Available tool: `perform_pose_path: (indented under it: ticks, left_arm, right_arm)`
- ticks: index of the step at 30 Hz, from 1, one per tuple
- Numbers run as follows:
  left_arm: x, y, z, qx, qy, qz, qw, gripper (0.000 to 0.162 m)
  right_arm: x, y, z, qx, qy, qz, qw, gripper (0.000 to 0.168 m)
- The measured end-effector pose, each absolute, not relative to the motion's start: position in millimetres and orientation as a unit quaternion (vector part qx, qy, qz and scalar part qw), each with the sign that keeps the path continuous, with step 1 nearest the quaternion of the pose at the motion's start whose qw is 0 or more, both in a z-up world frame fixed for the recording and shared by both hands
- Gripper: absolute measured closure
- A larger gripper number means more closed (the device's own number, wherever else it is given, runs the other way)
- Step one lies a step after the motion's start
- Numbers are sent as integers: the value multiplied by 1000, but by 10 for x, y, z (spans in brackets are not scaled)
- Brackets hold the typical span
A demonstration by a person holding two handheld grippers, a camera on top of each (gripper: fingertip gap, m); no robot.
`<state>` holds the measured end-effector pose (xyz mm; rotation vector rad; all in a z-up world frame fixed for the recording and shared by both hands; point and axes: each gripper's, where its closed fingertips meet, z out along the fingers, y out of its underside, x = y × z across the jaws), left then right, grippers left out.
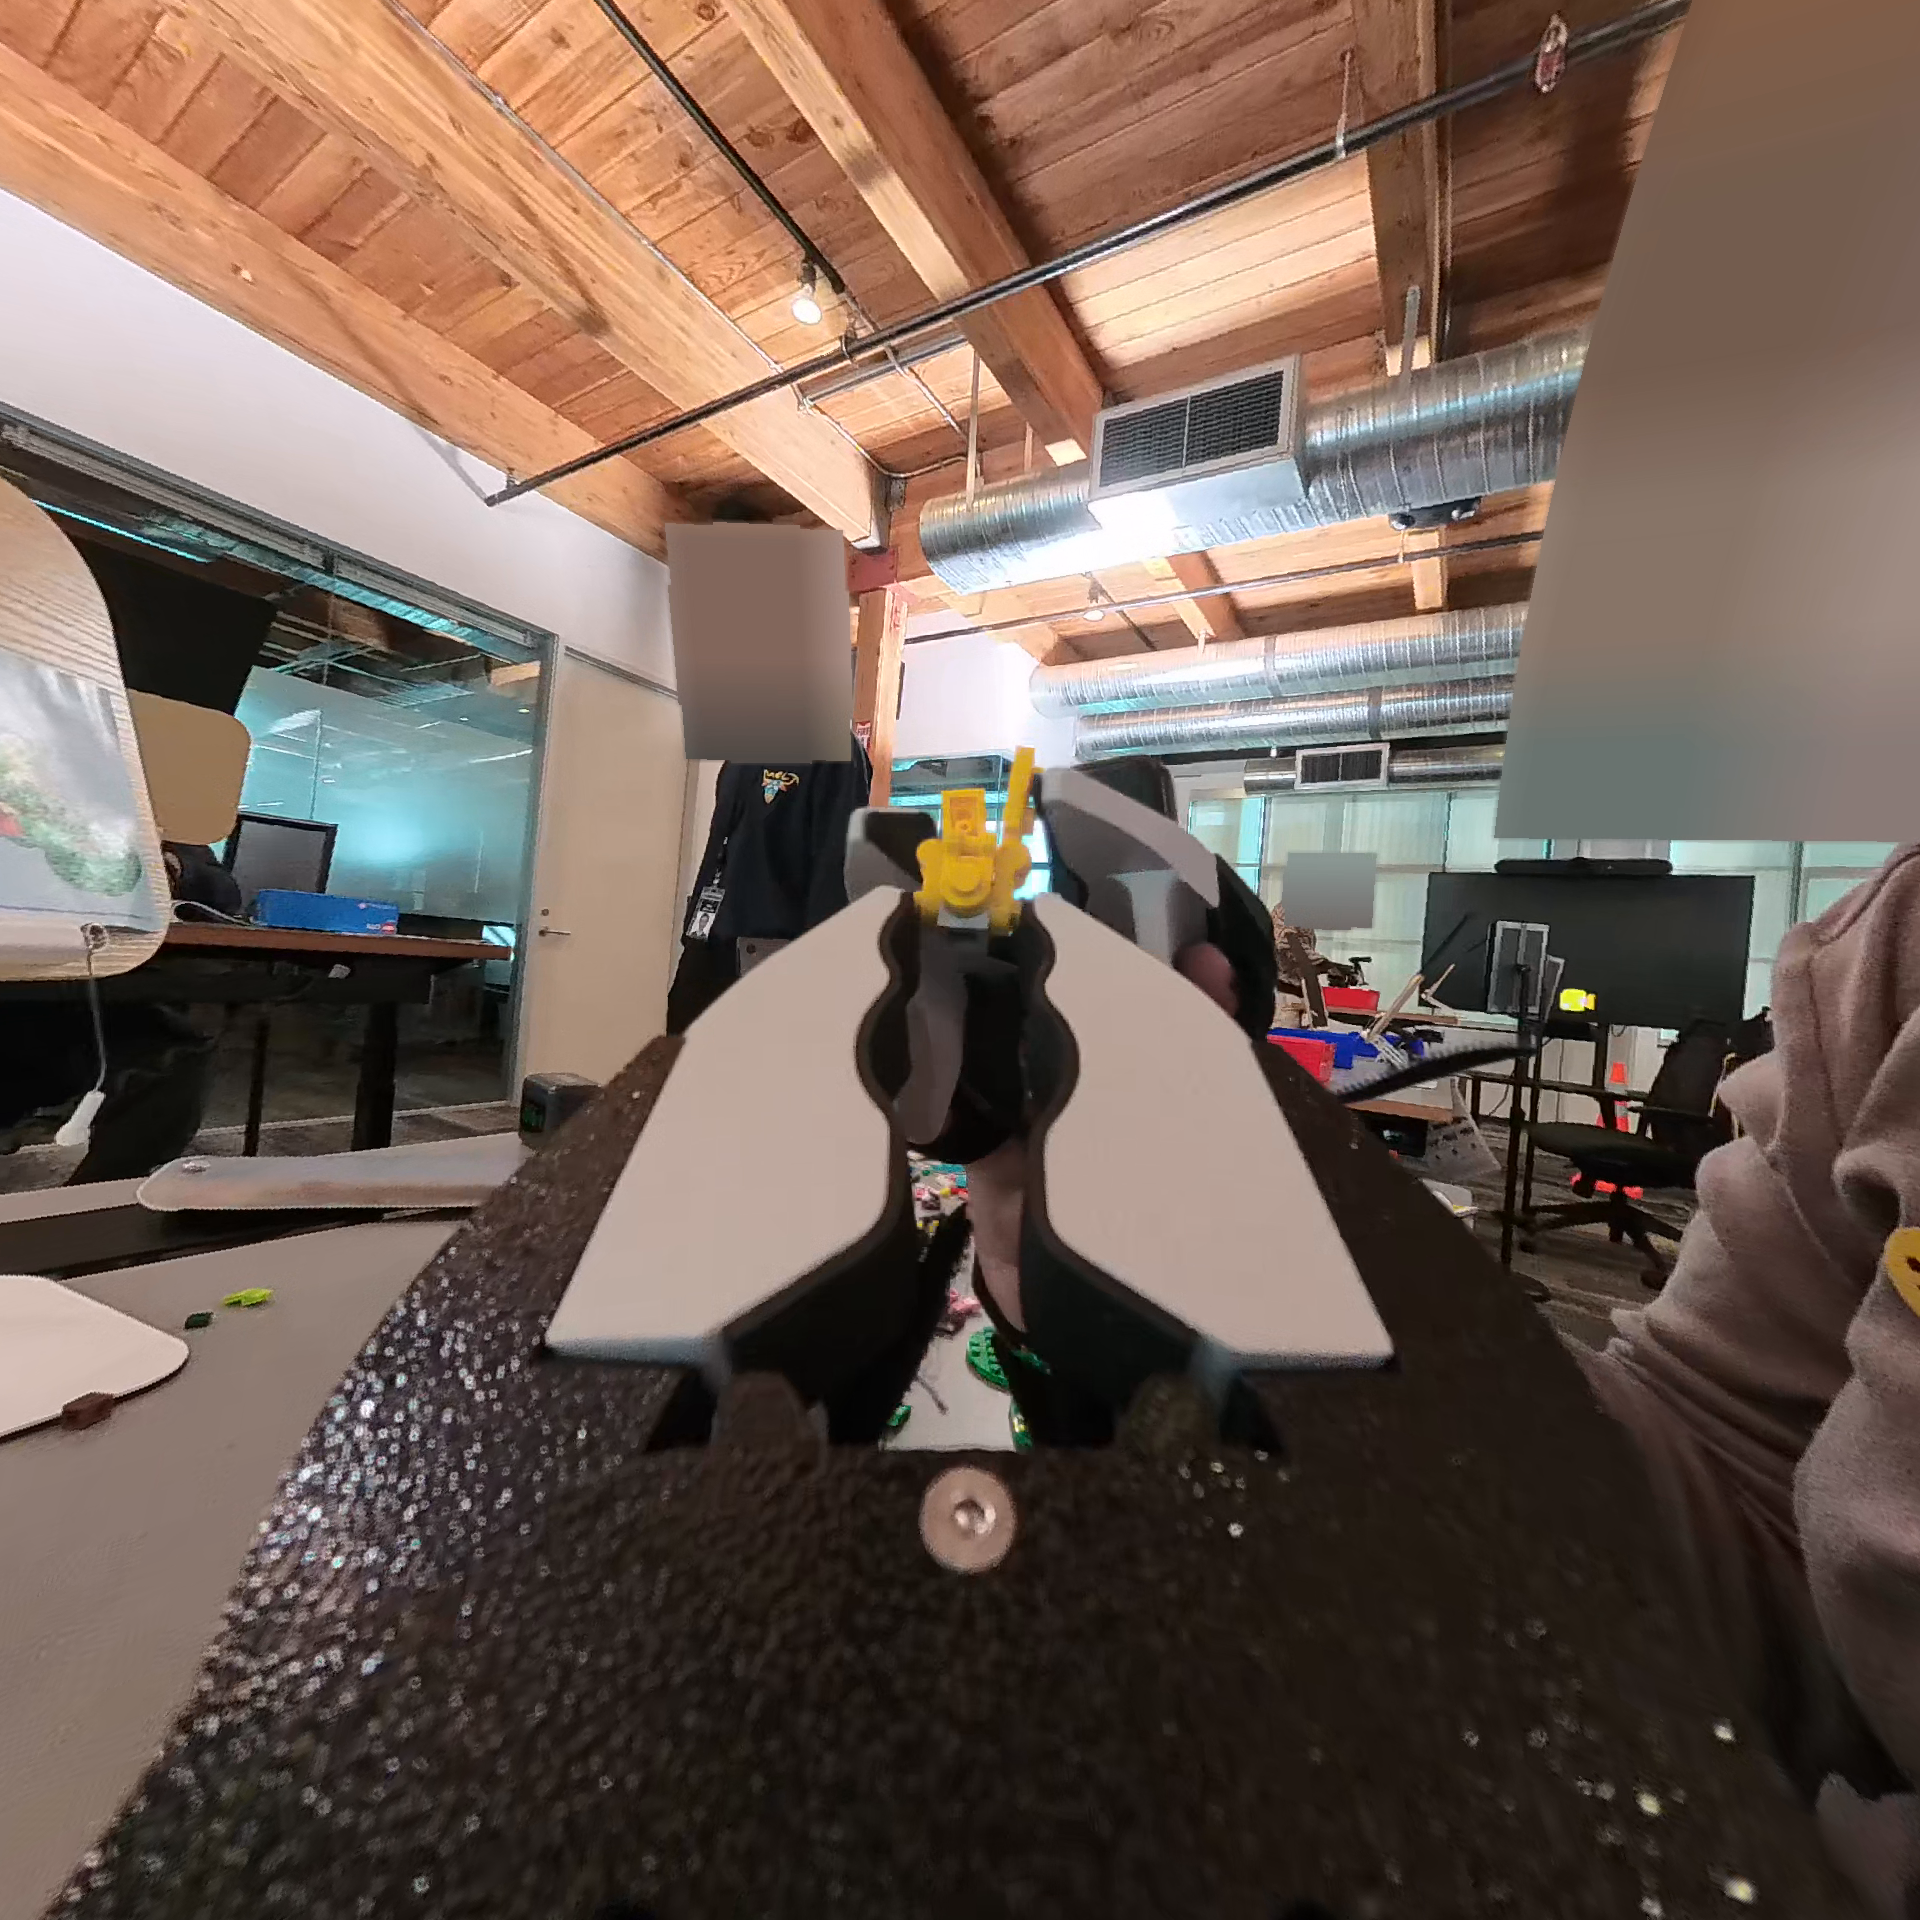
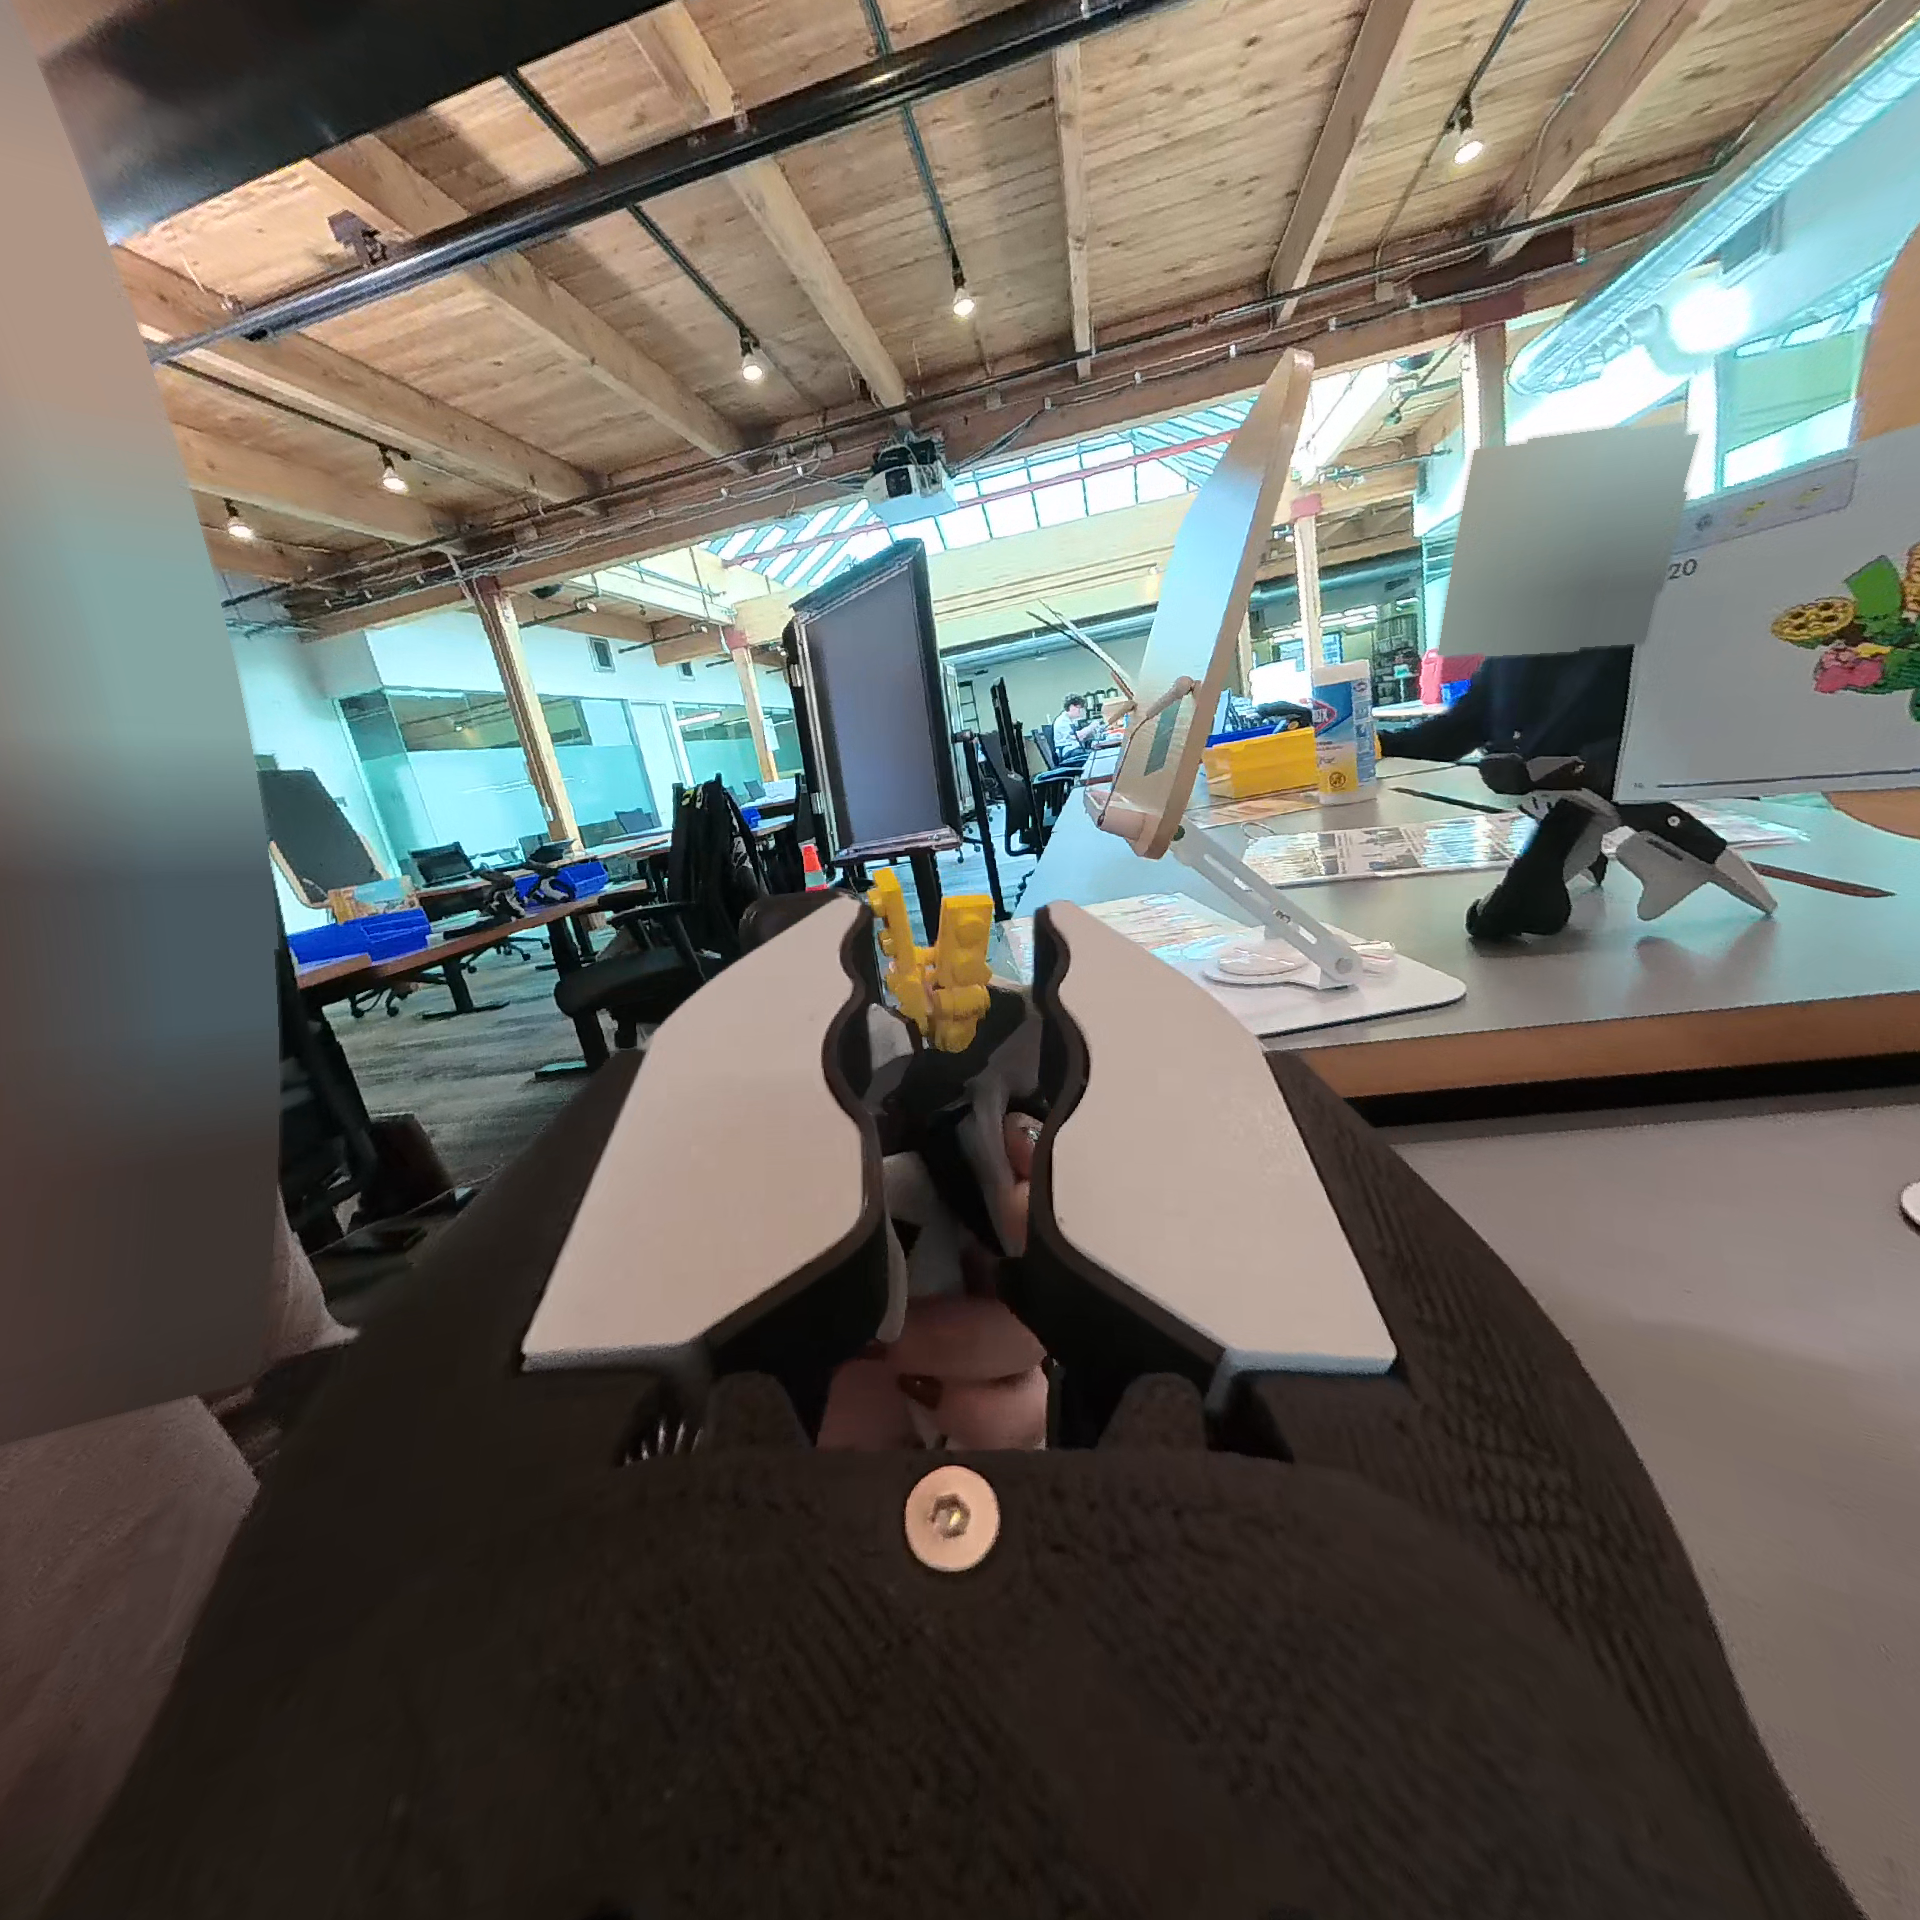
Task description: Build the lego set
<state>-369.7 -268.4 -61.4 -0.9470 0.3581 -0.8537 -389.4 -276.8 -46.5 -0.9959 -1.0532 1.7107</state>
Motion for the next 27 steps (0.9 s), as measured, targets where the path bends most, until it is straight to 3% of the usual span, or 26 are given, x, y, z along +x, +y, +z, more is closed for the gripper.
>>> perform_pose_path:
  ticks: [8, 18, 22, 27]
  left_arm:
    - [-3667, -2687, -627, -441, 172, -395, 788, 144]
    - [-3682, -2661, -651, -454, 171, -372, 791, 145]
    - [-3749, -2639, -685, -476, 193, -264, 816, 144]
    - [-3585, -2846, -836, -506, 310, -317, 739, 144]
  right_arm:
    - [-3879, -2763, -454, -396, -419, 690, 437, 158]
    - [-3845, -2735, -423, -390, -414, 690, 448, 149]
    - [-3669, -2730, -322, -368, -443, 658, 486, 146]
    - [-3475, -2965, -526, -377, -595, 528, 475, 141]
